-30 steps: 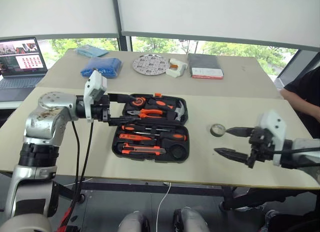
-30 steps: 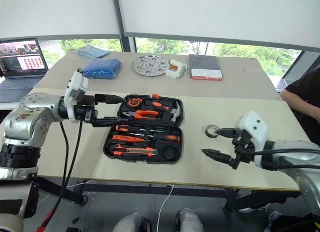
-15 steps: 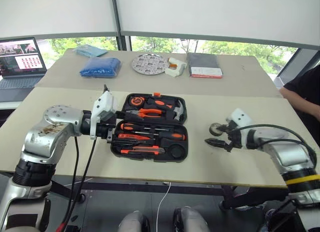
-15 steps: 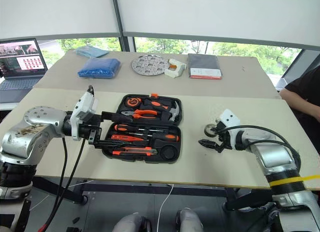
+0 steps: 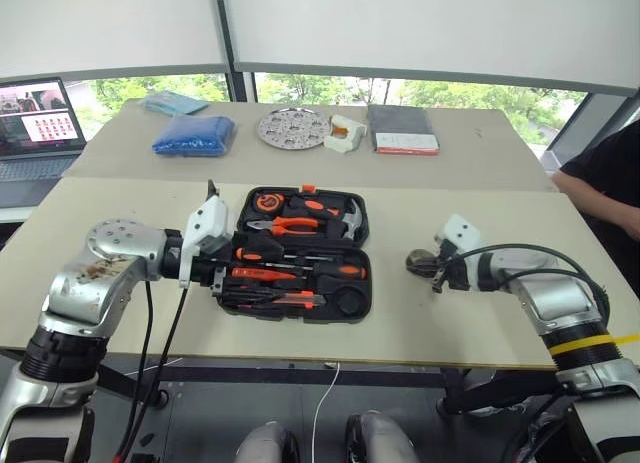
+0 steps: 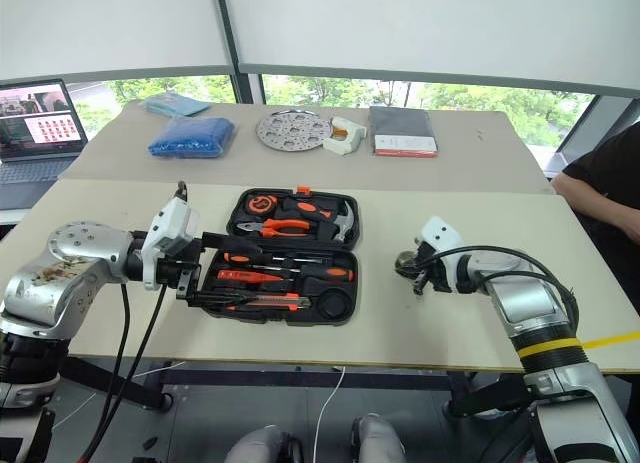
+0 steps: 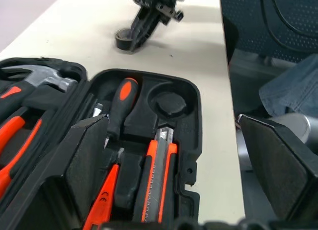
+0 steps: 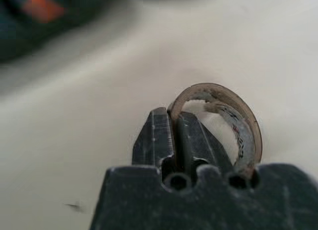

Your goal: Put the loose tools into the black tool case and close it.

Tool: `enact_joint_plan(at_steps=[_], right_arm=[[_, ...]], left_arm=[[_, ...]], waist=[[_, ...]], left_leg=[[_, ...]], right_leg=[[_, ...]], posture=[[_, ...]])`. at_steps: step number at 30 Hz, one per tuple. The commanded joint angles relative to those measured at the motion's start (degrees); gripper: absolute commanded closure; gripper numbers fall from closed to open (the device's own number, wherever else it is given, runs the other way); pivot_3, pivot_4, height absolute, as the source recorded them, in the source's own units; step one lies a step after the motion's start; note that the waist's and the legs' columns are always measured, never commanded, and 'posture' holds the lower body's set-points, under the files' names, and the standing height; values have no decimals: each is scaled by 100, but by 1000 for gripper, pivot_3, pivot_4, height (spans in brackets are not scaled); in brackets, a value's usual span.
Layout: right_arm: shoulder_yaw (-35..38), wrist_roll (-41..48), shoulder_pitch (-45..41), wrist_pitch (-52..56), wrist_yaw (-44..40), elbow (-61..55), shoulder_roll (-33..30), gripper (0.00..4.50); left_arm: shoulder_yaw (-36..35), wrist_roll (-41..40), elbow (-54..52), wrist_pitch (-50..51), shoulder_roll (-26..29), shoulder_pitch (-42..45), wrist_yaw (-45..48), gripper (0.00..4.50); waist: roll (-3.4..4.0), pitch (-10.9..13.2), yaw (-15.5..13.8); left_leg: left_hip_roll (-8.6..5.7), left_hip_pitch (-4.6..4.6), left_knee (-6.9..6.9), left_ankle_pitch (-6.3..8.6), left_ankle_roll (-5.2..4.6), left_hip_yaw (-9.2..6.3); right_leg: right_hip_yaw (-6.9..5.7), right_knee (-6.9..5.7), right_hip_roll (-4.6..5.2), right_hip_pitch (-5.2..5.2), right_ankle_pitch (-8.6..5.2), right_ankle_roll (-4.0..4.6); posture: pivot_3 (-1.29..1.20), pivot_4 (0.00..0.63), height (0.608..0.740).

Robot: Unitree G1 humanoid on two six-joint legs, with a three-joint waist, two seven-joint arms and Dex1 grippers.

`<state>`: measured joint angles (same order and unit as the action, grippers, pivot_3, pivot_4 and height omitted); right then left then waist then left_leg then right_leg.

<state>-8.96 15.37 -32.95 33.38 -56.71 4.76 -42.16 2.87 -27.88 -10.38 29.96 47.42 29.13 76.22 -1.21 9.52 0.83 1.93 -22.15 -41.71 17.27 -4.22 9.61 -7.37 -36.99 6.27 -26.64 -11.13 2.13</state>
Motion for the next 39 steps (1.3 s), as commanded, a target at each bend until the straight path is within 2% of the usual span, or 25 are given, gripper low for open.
enact_joint_plan(at_steps=[1, 7, 12, 19, 21, 22, 25, 26, 31, 33, 37, 39], right_arm=[[291, 1008, 10, 962, -231, -1746, 44, 4460], [-294, 1039, 377, 1296, 12, -2816, 166, 4460], [-809, 631, 521, 1091, 261, -2815, 298, 4460], [-1005, 511, 576, 1212, 383, -2648, 404, 4460], [-995, 568, 580, 1264, 394, -2669, 423, 3709], [-996, 581, 575, 1284, 405, -2675, 433, 3569], [-978, 599, 553, 1325, 423, -2702, 439, 2634], [-925, 649, 538, 1368, 421, -2743, 428, 2180], [-554, 1016, 499, 1665, 377, -3020, 319, 585], [-344, 1190, 496, 1790, 385, -3121, 270, 84], [368, 1543, 518, 1973, 387, -3066, 48, 84], [664, 1596, 572, 1960, 435, -2914, -57, 632]], left_arm=[[65, 135, -88, -303, 134, -21, 149, 0], [141, 213, -72, -438, 180, -62, 255, 0], [149, 221, -12, -464, 234, -12, 342, 0], [185, 245, -9, -482, 212, -3, 331, 0], [198, 257, -7, -488, 184, -1, 309, 0], [205, 269, 4, -498, 167, 0, 297, 0], [205, 293, 18, -518, 134, -6, 272, 0], [201, 295, 17, -520, 128, -12, 265, 0], [156, 318, 24, -544, 103, -65, 182, 0], [98, 349, 56, -526, 103, -96, 59, 0], [-220, 446, 399, -495, 223, -251, -310, 0], [-468, 550, 777, -615, 303, -352, -500, 0]], waist=[[0, 0, 0], [0, 0, -65], [0, 0, -91], [0, 0, -87], [0, 0, -96], [0, 0, -100], [0, 0, -99], [0, 0, -99], [0, 0, -99], [0, 0, -101], [0, 0, -117], [-1, 1, -114]], left_leg=[[1, -2, 0, -1, 1, 0], [0, -3, 0, 1, 2, -2], [-3, -14, 0, 1, 1, -1], [-2, -14, 0, 0, 1, 1], [-2, -15, 0, 0, 1, 0], [-2, -17, 0, 0, 1, 0], [-2, -17, 0, 0, 1, 0], [-2, -17, 0, 0, 1, 0], [-1, -17, 0, 0, 1, 0], [-1, -17, 0, 0, 1, -1], [-1, -17, 0, 0, 0, -1], [-1, -16, 1, 1, 0, -1]], right_leg=[[1, 0, -1, -3, 0, 1], [-5, 3, 7, -1, -1, 2], [-5, 3, 9, -12, 0, 1], [-5, 1, 1, -15, 0, 2], [-6, 2, 1, -15, -1, 2], [-7, 3, 1, -15, -1, 2], [-7, 4, 0, -15, -1, 2], [-7, 4, 0, -15, -1, 2], [-6, 3, 0, -16, -1, 2], [-6, 3, 0, -15, -1, 2], [-6, 4, 0, -15, 0, 2], [-5, 4, 0, -16, 0, 2]], posture=[[0, 150, 718], [0, 150, 718], [0, 150, 718], [0, 150, 718], [0, 150, 718], [0, 150, 718], [0, 150, 718], [0, 150, 718], [0, 150, 718], [0, 150, 718], [0, 150, 718], [0, 150, 718]])
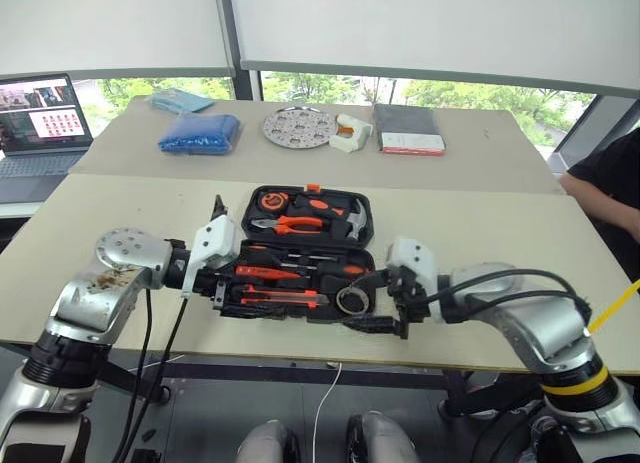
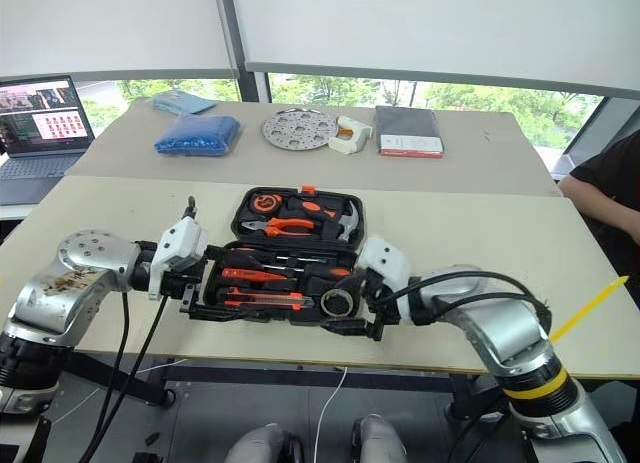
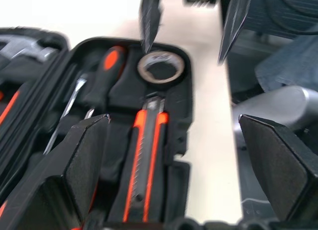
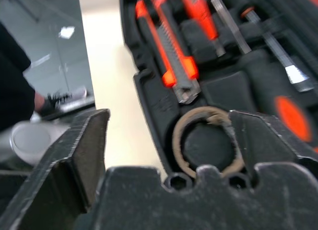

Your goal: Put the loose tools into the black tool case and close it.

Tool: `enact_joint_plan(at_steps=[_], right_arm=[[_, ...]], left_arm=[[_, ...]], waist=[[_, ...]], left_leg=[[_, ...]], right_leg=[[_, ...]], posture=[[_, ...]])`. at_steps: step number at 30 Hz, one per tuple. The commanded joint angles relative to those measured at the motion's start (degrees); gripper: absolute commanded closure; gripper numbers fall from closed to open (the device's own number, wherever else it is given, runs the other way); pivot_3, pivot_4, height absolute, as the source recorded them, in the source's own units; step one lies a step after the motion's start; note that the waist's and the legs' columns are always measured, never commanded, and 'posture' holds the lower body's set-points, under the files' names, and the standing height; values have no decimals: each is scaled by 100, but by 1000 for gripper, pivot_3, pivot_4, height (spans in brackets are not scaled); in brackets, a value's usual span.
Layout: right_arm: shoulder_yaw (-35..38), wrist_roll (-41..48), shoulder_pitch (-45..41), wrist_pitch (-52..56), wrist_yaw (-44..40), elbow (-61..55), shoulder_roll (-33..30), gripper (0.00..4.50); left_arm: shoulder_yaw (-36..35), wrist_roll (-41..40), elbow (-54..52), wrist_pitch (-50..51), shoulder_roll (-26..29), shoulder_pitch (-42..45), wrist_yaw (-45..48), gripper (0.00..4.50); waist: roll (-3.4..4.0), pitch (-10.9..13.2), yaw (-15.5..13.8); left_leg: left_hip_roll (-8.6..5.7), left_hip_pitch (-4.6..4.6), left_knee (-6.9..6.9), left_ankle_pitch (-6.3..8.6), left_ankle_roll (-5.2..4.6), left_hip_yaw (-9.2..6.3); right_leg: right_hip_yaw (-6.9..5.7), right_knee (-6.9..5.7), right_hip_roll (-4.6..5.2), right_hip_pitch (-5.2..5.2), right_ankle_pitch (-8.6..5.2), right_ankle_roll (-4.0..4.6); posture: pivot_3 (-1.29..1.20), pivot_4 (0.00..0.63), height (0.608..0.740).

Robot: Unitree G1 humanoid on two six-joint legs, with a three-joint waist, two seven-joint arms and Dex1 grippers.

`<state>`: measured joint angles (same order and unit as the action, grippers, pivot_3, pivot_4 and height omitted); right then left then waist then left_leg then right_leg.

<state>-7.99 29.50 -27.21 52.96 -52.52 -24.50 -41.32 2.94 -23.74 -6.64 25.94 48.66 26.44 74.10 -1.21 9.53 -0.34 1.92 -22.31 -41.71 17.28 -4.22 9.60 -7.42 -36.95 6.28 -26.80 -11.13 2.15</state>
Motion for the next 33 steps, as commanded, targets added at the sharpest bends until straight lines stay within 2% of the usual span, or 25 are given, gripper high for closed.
enact_joint_plan(at_steps=[1, 3, 6, 7, 11, 12, 14, 19, 23, 26, 33], right_arm=[[670, 177, 37, -44, 22, 112, -210, 828], [770, 85, 122, -208, 15, 284, -333, 1495], [759, -174, 231, -565, 13, 565, -473, 2575], [738, -283, 266, -715, 16, 676, -509, 2799], [401, -953, 353, -1659, 6, 1303, -512, 4261], [321, -1088, 362, -1856, -6, 1433, -487, 4500], [174, -1268, 339, -2149, -39, 1649, -397, 4500], [-280, -1844, 133, -2796, -48, 2146, -201, 4500], [-355, -1838, 112, -3009, -265, 2121, -100, 4500], [-243, -1473, 339, -2904, -625, 1664, -109, 4500], [22, -1408, 799, -2714, -666, 1136, -260, 4500]], left_arm=[[-585, 200, 663, -287, 251, -120, -334, 267], [-696, 310, 1075, -444, 397, -161, -310, 708], [-708, 524, 1662, -692, 491, -56, -389, 1825], [-692, 613, 1892, -799, 500, -1, -421, 2009], [-353, 1181, 2782, -1312, 356, 349, -631, 3556], [-272, 1281, 2934, -1415, 290, 436, -663, 3948], [-119, 1397, 3109, -1503, 94, 612, -671, 4386], [236, 1712, 3475, -1704, -511, 1055, -817, 4386], [361, 1667, 3478, -1831, -810, 1174, -554, 4386], [525, 1648, 3139, -1779, -1031, 1102, -402, 4386], [815, 1602, 2170, -1634, -1131, 696, -93, 4386]], waist=[[0, 0, 6], [-1, 0, 8], [0, 0, -2], [0, 0, -9], [-1, 0, -39], [-2, 0, -42], [-2, 0, -37], [-3, 1, -15], [-3, 1, 6], [-4, 2, -41], [-5, 2, -43]], left_leg=[[1, 0, 1, 0, 0, 0], [2, 1, 2, 0, 0, 0], [2, -1, 6, 0, 0, 0], [1, -1, 7, 1, 0, 1], [-1, -11, 7, 1, 0, 2], [-2, -12, 7, 1, 0, 2], [-3, -15, 7, 1, 0, 4], [-4, -27, 2, -1, -1, 13], [-3, -28, -1, -1, -1, 16], [-6, -29, -2, -2, -2, 14], [-6, -52, -11, 0, -6, 9]], right_leg=[[-1, 1, -1, 0, 0, 0], [-1, 1, -1, -1, 0, 0], [-2, 4, 2, -6, 0, 0], [-1, 4, 4, -7, 0, 0], [-6, 6, 6, -13, 0, 0], [-8, 6, 7, -13, 0, -1], [-11, 5, 6, -15, 0, -1], [-11, -2, -6, -24, 1, 0], [-11, -5, -11, -25, 0, -1], [-16, -5, -10, -25, 0, -1], [-41, 3, 12, -26, 1, -2]], posture=[[0, 150, 718], [0, 150, 718], [0, 150, 718], [0, 150, 718], [0, 150, 718], [0, 150, 718], [0, 150, 718], [0, 150, 718], [0, 150, 718], [0, 150, 718], [0, 150, 718]])
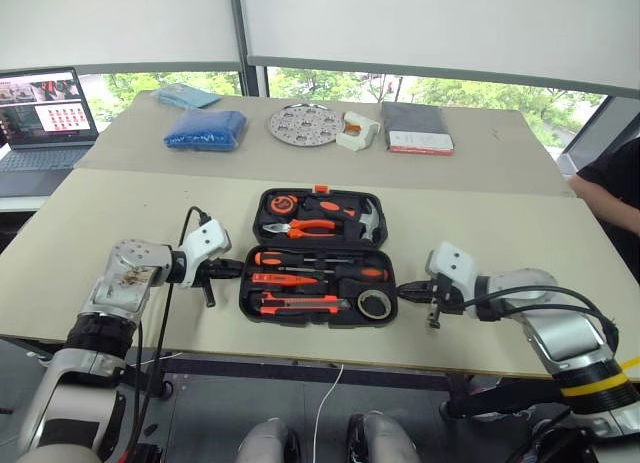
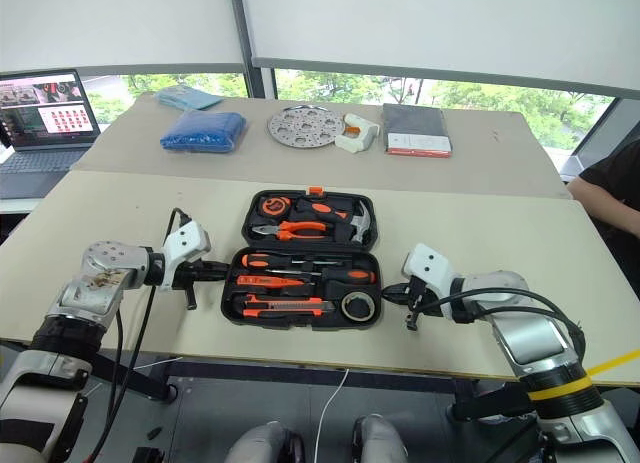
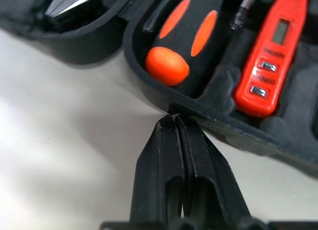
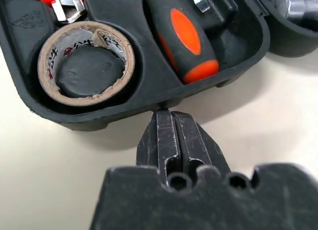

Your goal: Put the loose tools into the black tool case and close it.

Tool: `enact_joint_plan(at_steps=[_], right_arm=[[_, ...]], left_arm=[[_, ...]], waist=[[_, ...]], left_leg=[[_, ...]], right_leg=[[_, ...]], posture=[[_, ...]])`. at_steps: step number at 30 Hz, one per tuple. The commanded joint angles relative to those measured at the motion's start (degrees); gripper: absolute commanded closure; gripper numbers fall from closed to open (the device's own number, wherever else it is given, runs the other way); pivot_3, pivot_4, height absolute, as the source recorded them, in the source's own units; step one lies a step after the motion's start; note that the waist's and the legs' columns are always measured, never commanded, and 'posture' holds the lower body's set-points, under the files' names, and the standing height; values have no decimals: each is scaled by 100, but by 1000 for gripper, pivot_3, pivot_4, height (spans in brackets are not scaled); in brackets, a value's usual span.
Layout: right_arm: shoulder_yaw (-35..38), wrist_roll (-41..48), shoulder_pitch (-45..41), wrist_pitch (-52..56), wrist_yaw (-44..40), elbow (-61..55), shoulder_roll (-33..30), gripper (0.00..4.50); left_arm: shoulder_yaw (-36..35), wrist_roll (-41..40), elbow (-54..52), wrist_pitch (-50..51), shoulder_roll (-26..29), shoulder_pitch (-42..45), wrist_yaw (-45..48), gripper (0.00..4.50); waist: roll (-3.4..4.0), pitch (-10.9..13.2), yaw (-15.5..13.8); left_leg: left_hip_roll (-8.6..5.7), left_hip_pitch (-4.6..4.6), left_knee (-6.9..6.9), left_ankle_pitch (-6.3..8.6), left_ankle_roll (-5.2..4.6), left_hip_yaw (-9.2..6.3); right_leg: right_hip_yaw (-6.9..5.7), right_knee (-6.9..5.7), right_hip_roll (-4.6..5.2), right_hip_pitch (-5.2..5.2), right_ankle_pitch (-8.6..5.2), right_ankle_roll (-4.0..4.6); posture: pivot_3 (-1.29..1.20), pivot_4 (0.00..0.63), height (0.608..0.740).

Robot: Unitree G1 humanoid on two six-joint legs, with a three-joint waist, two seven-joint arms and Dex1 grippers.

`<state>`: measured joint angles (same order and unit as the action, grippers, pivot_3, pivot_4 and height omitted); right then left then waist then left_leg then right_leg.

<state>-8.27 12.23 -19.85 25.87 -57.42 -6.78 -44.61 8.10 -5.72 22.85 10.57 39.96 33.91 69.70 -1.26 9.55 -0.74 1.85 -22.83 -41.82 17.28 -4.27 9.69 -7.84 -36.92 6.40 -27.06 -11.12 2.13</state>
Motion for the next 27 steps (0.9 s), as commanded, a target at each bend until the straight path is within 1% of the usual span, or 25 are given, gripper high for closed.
enact_joint_plan(at_steps=[1, 4, 8, 14, 18, 23, 25, 27], right_arm=[[92, 316, 134, 2, -183, -686, 33, 4500], [298, 324, 476, 29, -200, -879, -145, 4500], [521, 423, 831, 170, -182, -1229, -275, 4500], [591, 509, 1077, 486, -98, -1755, -218, 4500], [585, 453, 1201, 557, -44, -1870, -234, 4500], [752, 146, 1416, 192, -111, -1455, -548, 4500], [700, -19, 1302, -53, -118, -1051, -614, 4500], [630, -149, 1112, -262, -104, -702, -607, 4500]], left_arm=[[319, -195, -857, -75, -257, -94, 366, 4386], [385, -175, -1008, -71, -270, -195, 426, 4386], [534, -17, -956, -240, -325, -177, 480, 4386], [579, 230, -651, -608, -317, -165, 567, 4386], [533, 355, -483, -795, -246, -174, 592, 4386], [287, 448, -27, -1078, 192, -228, 617, 4386], [237, 409, 83, -1117, 286, -197, 671, 4386], [209, 376, 134, -1102, 315, -143, 701, 4386]], waist=[[0, 0, -4], [0, 0, -10], [0, 0, -46], [1, -1, -52], [1, -2, -47], [1, -3, -35], [1, -3, 8], [0, -3, 43]], left_leg=[[0, 0, 0, 0, 0, -2], [0, -1, 0, 0, 0, -4], [-1, 0, 0, 0, 0, -7], [1, 5, -3, 0, -1, -8], [3, 14, -2, 0, -1, -9], [4, 19, -2, 1, -2, -11], [4, 27, -2, 1, -2, -10], [9, 61, 1, 2, -2, -10]], right_leg=[[-1, -1, 1, 0, 0, 0], [-5, -1, 2, 1, -1, -1], [-9, 0, 3, 5, -2, -3], [-5, 0, 8, 9, -2, -3], [-3, 0, 7, 15, -2, -3], [-4, 2, 6, 23, -2, -3], [-1, 2, 7, 28, -2, -3], [4, 3, 5, 57, -3, -3]], posture=[[0, 150, 718], [0, 150, 718], [0, 150, 718], [0, 150, 718], [0, 150, 718], [0, 150, 718], [0, 150, 718], [0, 150, 718]])
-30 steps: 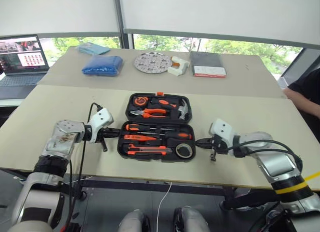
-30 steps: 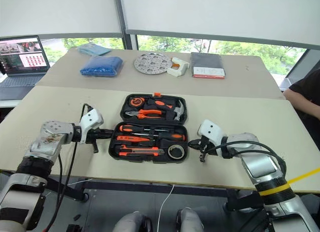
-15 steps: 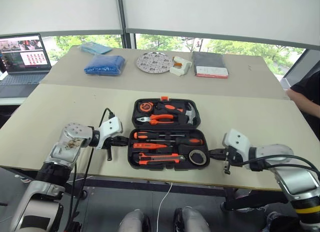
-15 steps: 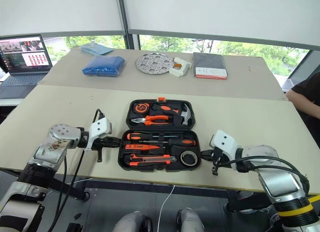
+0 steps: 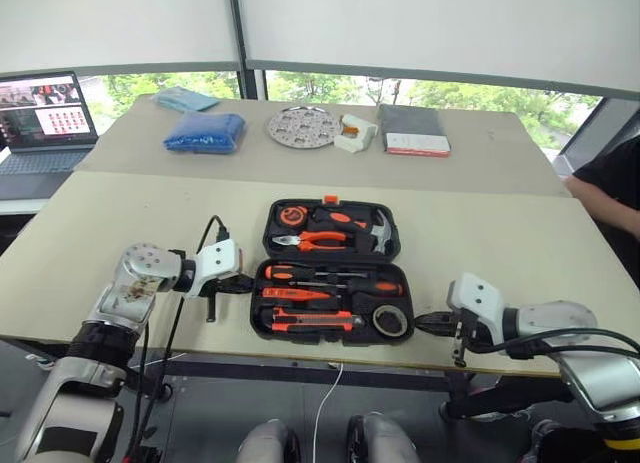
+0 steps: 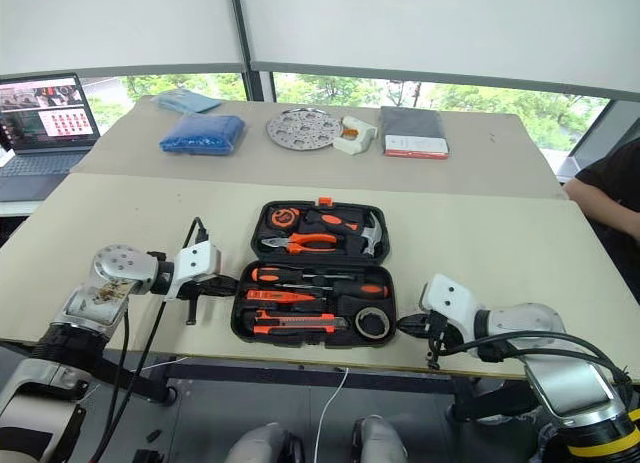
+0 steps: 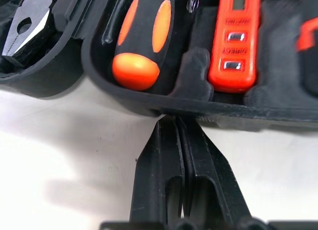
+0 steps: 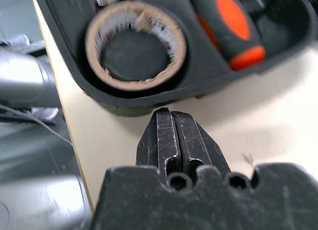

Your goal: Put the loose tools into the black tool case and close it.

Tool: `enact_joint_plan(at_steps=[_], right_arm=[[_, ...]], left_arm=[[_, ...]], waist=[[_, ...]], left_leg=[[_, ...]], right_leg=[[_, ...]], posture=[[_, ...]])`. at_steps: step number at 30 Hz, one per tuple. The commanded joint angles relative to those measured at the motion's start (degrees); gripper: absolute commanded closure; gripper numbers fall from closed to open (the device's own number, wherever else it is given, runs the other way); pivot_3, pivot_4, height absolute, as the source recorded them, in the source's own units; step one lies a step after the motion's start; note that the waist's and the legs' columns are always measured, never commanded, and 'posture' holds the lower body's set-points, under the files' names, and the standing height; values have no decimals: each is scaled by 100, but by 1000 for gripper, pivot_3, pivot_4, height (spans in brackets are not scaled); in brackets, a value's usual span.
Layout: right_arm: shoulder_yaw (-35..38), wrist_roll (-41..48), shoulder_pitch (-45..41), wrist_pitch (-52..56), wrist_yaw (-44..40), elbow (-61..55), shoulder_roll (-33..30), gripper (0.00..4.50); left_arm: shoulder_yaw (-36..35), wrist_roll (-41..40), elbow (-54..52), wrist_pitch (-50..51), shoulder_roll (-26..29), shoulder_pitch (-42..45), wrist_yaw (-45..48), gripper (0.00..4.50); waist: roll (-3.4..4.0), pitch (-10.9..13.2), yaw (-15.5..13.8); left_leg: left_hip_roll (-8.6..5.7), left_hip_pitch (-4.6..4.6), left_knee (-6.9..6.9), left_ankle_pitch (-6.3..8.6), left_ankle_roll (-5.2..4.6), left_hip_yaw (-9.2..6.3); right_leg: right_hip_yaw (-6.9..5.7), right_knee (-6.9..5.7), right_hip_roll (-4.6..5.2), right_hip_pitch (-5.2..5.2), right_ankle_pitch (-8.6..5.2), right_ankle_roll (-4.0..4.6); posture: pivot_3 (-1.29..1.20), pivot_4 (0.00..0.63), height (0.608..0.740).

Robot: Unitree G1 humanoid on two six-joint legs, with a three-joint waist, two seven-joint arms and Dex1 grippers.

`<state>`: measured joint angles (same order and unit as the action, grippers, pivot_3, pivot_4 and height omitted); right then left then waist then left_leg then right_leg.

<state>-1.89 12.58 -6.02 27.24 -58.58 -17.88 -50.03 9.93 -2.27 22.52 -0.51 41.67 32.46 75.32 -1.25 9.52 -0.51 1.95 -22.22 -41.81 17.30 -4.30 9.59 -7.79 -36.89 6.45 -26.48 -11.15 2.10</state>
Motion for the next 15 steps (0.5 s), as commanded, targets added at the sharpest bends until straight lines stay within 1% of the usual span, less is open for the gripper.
enact_joint_plan(at_steps=[1, 5, 8, 15], right_arm=[[-41, -220, -386, -462, 22, 537, -25, 4500], [-182, -262, -783, -551, 59, 789, 177, 4500], [-372, -219, -1009, -459, 46, 718, 393, 4500], [-563, -96, -905, -264, -97, 188, 461, 4500]], left_arm=[[9, 1, 176, 41, 131, 37, 133, 4386], [-63, -152, 113, 279, 26, 118, 98, 4386], [-66, -230, -14, 425, -31, 96, 41, 4386], [56, -212, -89, 453, -207, 150, -47, 4386]], waist=[[0, 0, 33], [0, 0, 61], [0, 0, 51], [1, 0, 30]], left_leg=[[2, 6, 2, 1, -1, 0], [5, 10, 8, 1, 0, -1], [8, 9, 8, 0, 1, -1], [6, 2, 3, 0, 0, 0]], right_leg=[[1, 0, 0, 3, 0, 0], [4, -10, 2, -1, 1, 0], [2, -13, 1, -1, 0, 2], [1, -11, 2, -2, 0, 3]], posture=[[0, 150, 718], [0, 150, 718], [0, 150, 718], [0, 150, 718]])
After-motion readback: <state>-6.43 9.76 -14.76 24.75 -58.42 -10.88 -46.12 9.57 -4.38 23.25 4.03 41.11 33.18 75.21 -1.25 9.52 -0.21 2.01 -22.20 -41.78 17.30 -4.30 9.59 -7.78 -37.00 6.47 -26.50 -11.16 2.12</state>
